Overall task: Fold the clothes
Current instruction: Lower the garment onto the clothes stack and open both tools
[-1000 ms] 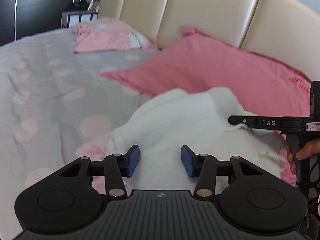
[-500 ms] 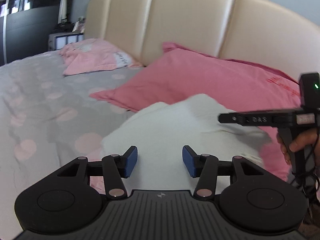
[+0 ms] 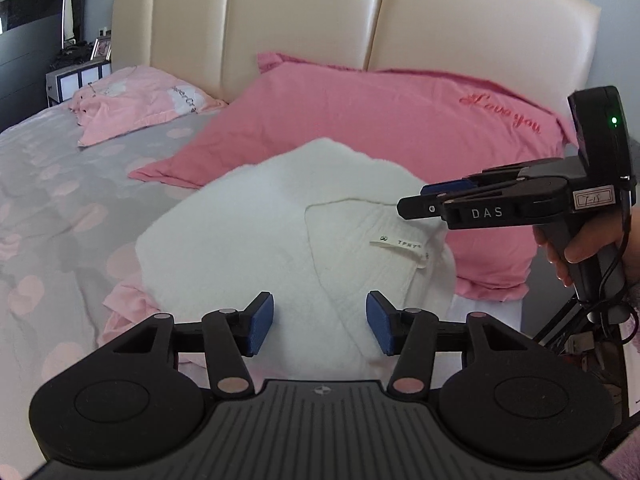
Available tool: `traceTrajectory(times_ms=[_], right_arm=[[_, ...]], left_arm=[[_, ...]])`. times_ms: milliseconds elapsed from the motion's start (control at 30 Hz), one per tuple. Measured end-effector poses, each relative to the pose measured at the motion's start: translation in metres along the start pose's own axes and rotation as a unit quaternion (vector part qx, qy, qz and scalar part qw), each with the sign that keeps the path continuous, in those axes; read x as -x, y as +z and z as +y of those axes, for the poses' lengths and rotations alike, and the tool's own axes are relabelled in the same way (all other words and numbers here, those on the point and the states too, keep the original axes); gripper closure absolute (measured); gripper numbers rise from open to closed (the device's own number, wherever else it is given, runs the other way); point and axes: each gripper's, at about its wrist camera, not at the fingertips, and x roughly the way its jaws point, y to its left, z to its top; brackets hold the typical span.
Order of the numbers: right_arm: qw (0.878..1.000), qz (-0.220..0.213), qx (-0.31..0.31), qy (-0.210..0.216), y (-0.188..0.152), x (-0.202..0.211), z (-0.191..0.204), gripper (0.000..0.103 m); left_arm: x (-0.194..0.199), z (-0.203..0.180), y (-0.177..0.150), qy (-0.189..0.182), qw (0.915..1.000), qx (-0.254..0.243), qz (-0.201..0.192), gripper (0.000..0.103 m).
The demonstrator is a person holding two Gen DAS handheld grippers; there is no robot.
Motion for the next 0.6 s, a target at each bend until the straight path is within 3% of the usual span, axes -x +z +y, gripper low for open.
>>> traceTrajectory(times_ms=[300, 600], right_arm=[[0.998, -0.025, 0.002, 0.054, 0.022, 0.059, 0.055, 0.047], [0.991, -0.029, 0.039, 0.129, 0.025, 0.11, 0.136, 0.038]], left_arm=[[0.097, 0.016, -0.021, 0.034, 0.9985, 0.006, -0.043, 0.045], [0.209, 0.037, -0.056, 0.098, 0.9908, 0.017, -0.092, 0.042]])
